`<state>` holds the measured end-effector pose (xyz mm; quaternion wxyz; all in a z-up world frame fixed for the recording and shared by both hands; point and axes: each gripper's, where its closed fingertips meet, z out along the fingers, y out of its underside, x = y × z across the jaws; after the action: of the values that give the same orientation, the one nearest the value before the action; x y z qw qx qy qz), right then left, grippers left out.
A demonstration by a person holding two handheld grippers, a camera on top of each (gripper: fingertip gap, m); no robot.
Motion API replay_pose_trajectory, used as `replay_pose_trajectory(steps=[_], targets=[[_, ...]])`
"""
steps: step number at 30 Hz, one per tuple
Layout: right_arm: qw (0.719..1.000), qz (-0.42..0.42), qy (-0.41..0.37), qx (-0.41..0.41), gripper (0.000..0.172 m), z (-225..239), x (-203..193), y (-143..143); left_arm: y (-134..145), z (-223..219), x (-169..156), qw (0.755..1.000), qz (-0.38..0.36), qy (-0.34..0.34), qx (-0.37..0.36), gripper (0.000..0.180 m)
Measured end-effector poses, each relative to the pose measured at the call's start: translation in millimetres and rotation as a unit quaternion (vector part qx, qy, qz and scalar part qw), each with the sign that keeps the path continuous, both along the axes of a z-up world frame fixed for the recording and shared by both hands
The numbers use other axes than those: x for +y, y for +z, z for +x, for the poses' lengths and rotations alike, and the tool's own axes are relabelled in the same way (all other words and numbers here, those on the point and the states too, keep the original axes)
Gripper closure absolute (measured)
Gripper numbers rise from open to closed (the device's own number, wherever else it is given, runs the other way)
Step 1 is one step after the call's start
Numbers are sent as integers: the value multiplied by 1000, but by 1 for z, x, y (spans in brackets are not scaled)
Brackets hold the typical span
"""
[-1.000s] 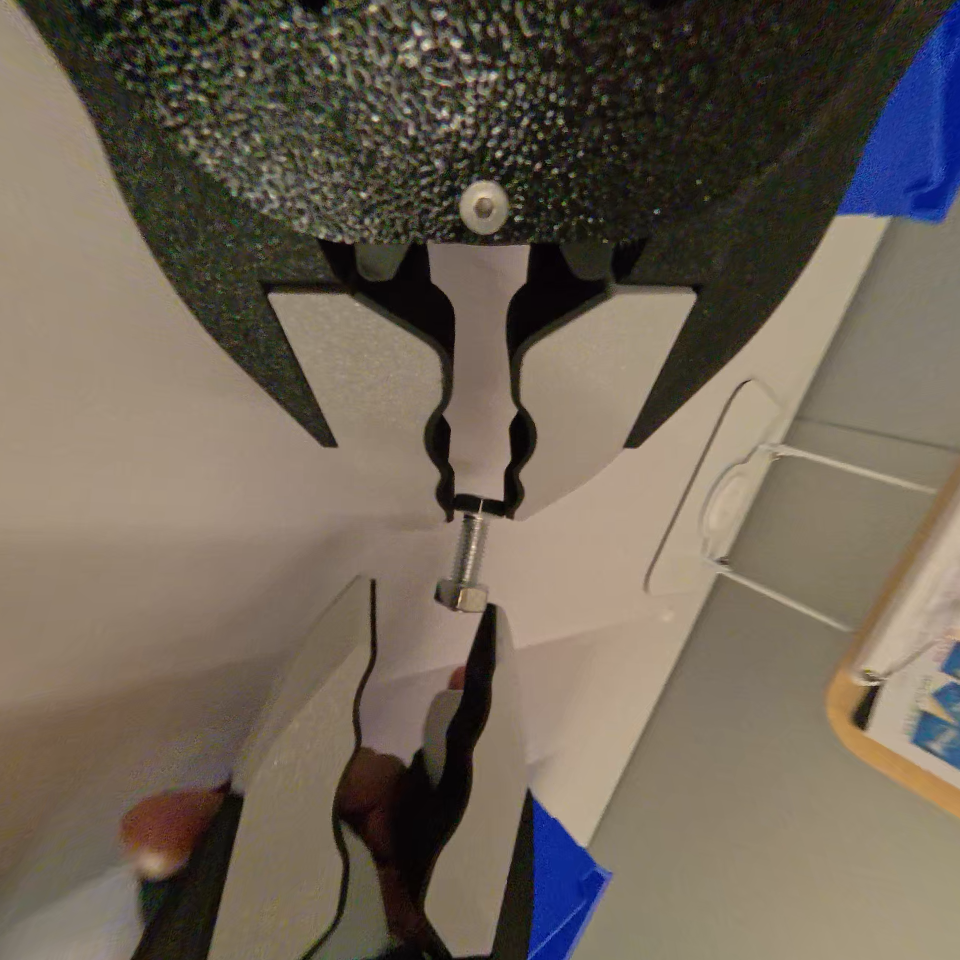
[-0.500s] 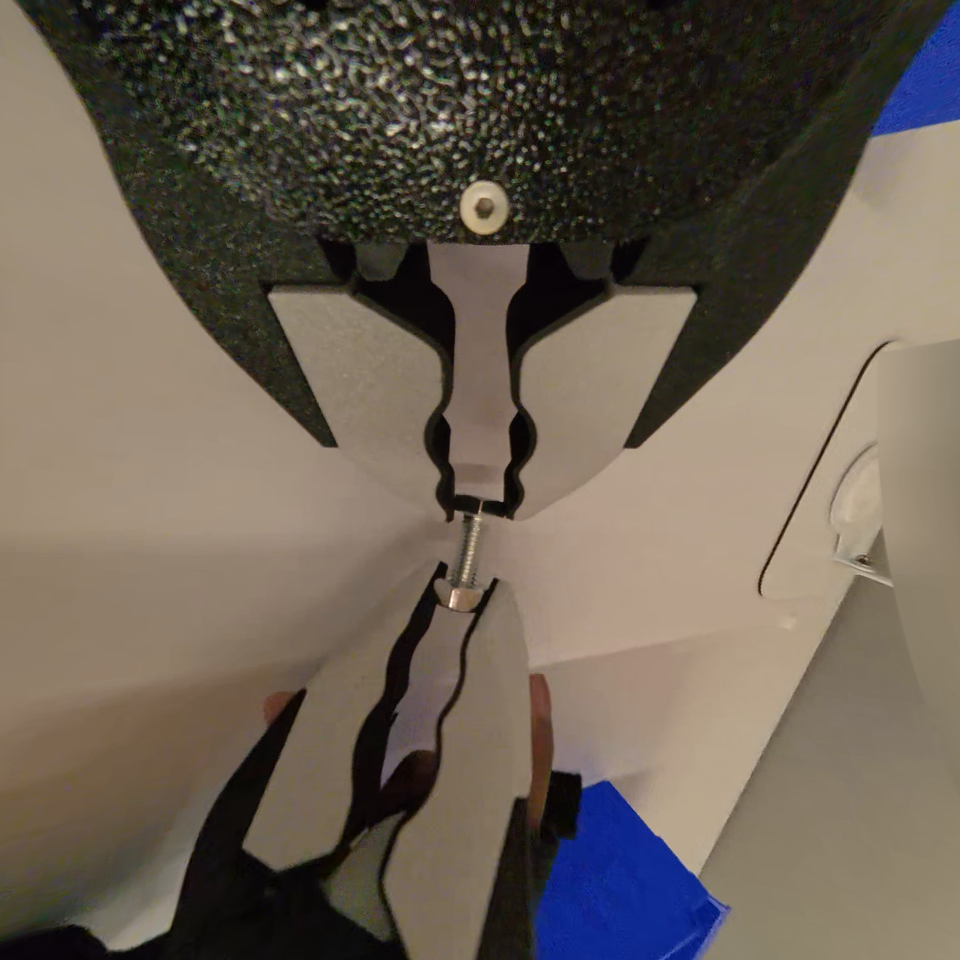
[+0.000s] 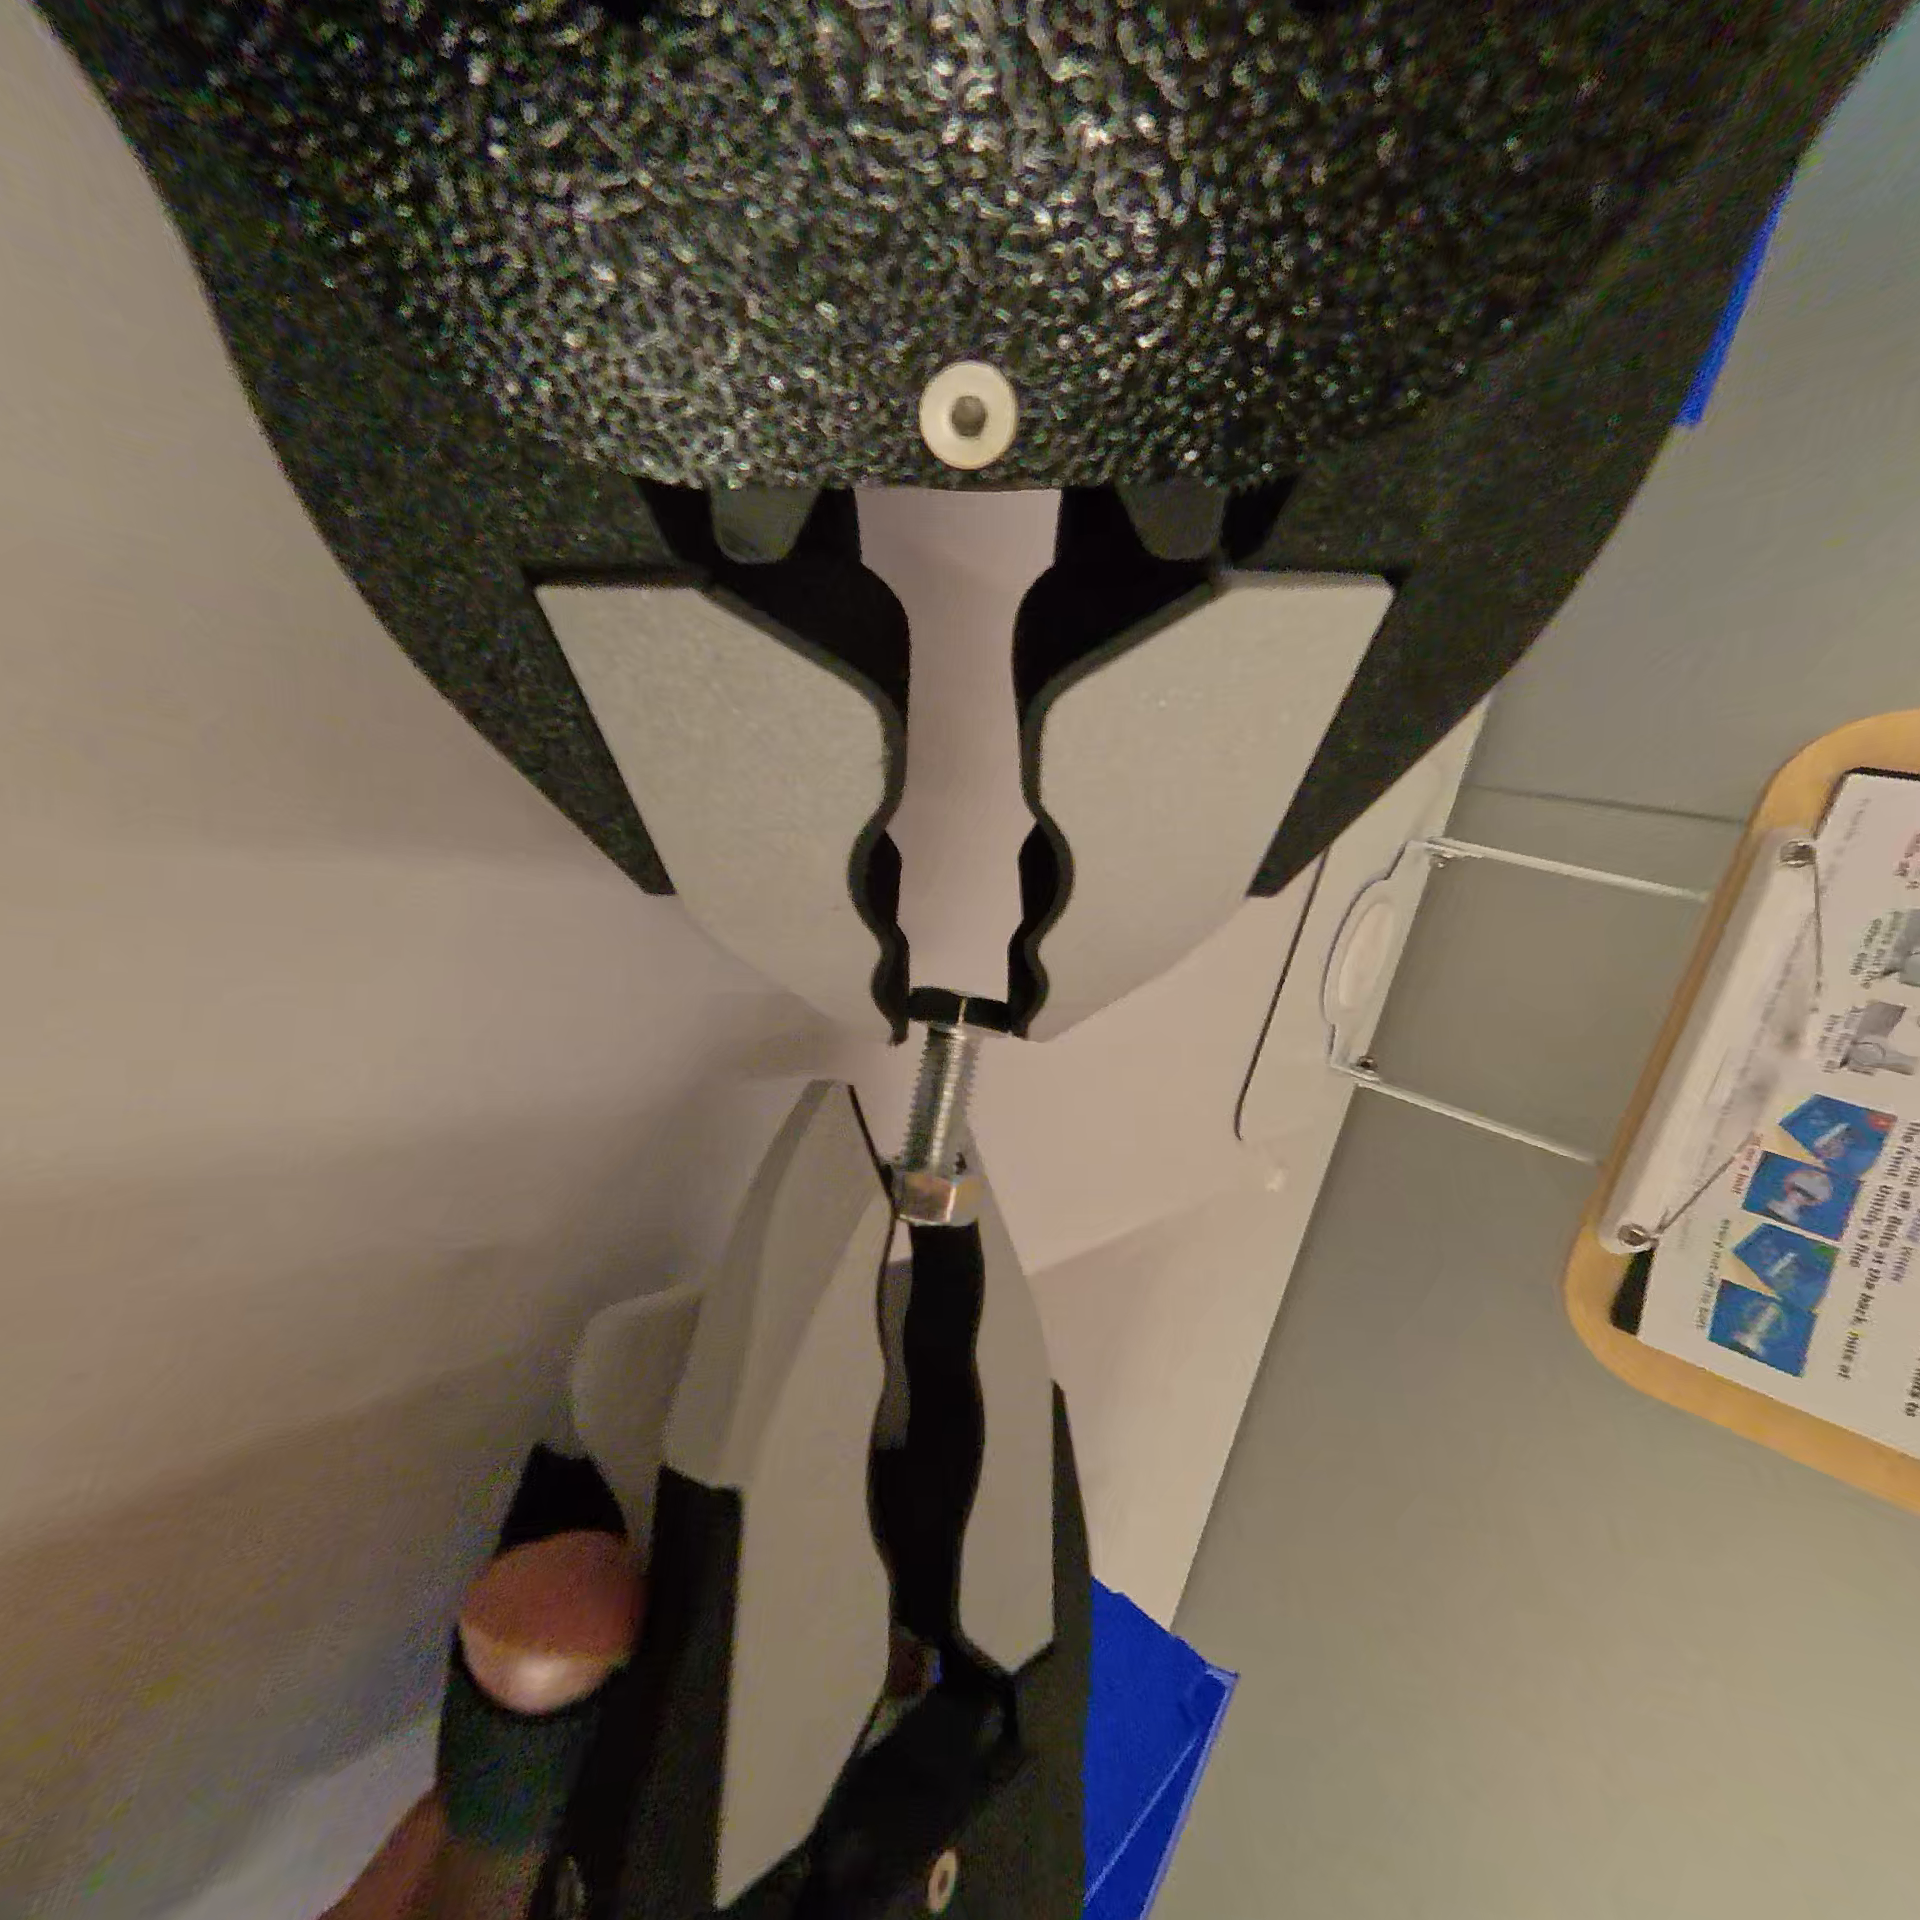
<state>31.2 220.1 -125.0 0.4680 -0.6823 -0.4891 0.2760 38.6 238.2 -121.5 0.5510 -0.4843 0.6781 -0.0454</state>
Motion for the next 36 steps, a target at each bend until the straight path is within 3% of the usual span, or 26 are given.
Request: replay_pose_trajectory(steps=[2, 5, 6, 8, 12, 15, 18, 19, 22, 25, 26, 27, 32, 36], targets=[[990, 119, 26, -69, 152, 2, -2, -4, -5, 1, -6, 999, -42, -14, 2, 163], [920, 334, 77, -191, 152, 5, -8, -9, -16, 3, -20, 988, -145, -44, 11, 163], [904, 366, 81, -206, 151, 5, -8, -8, -19, 3, -22, 986, -157, -48, 15, 163], [925, 331, 72, -173, 149, 2, -10, -4, -19, 4, -20, 987, -157, -43, 11, 163], [984, 170, 14, -56, 128, 3, -2, 15, -15, -1, -4, 994, -111, -4, 4, 163], [998, 68, -17, -4, 127, 5, 5, 16, -11, -3, 2, 998, -67, 10, 3, 163], [1000, 16, -10, 0, 136, 2, 1, 6, -4, -2, -1, 999, -37, 1, -4, 163], [1000, 23, -2, -14, 150, 1, -1, 2, -4, -1, -3, 999, -38, -7, -5, 163], [985, 146, 32, -84, 154, 2, -5, -2, -9, 0, -10, 997, -73, -22, 6, 163], [917, 340, 90, -187, 153, 3, -13, -8, -19, 1, -24, 985, -166, -54, 16, 163], [901, 371, 96, -205, 153, 3, -14, -9, -22, 1, -27, 981, -181, -58, 22, 163], [902, 368, 93, -204, 153, 2, -13, -9, -23, 1, -27, 981, -185, -56, 24, 163], [981, 174, 31, -79, 127, -1, -6, 6, -15, -2, -9, 991, -132, -14, 5, 163], [1000, 24, -6, 7, 128, -1, 1, 9, -9, -6, 3, 999, -53, 11, 9, 163]])
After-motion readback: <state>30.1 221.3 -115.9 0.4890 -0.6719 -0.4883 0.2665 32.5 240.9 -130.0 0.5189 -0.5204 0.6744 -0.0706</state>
